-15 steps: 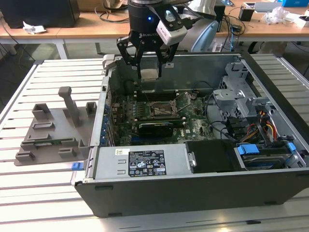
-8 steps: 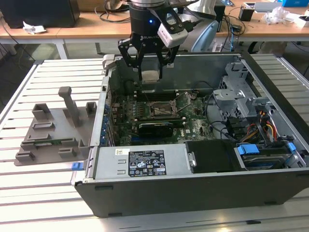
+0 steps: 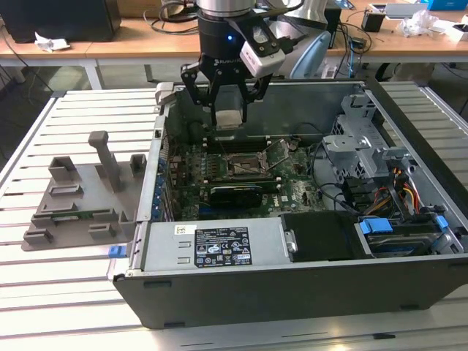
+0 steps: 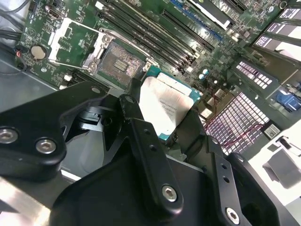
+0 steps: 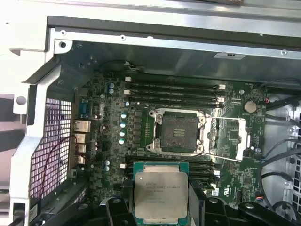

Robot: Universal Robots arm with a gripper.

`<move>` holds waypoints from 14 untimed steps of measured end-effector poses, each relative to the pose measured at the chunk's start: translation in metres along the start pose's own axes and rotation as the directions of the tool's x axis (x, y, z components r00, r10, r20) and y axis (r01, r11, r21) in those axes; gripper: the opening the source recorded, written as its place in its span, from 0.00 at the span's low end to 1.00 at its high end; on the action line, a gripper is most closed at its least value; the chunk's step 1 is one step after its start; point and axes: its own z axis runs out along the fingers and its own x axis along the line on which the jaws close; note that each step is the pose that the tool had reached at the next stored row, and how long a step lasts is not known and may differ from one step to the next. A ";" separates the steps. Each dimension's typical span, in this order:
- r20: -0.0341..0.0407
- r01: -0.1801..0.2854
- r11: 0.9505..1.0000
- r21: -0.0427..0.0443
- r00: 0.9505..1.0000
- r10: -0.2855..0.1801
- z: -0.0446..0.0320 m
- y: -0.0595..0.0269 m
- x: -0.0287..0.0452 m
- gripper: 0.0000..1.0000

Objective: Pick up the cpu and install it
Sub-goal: 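Pick up the cpu and move it towards the insertion slot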

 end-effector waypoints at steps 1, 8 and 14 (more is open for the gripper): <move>0.000 0.000 1.000 0.000 1.000 0.000 0.0010 0.0000 0.0000 0.55; -0.001 0.000 1.000 0.006 1.000 0.000 0.0172 0.0038 -0.0035 0.55; -0.004 0.001 0.999 0.050 1.000 -0.001 0.0299 0.0207 -0.0208 0.55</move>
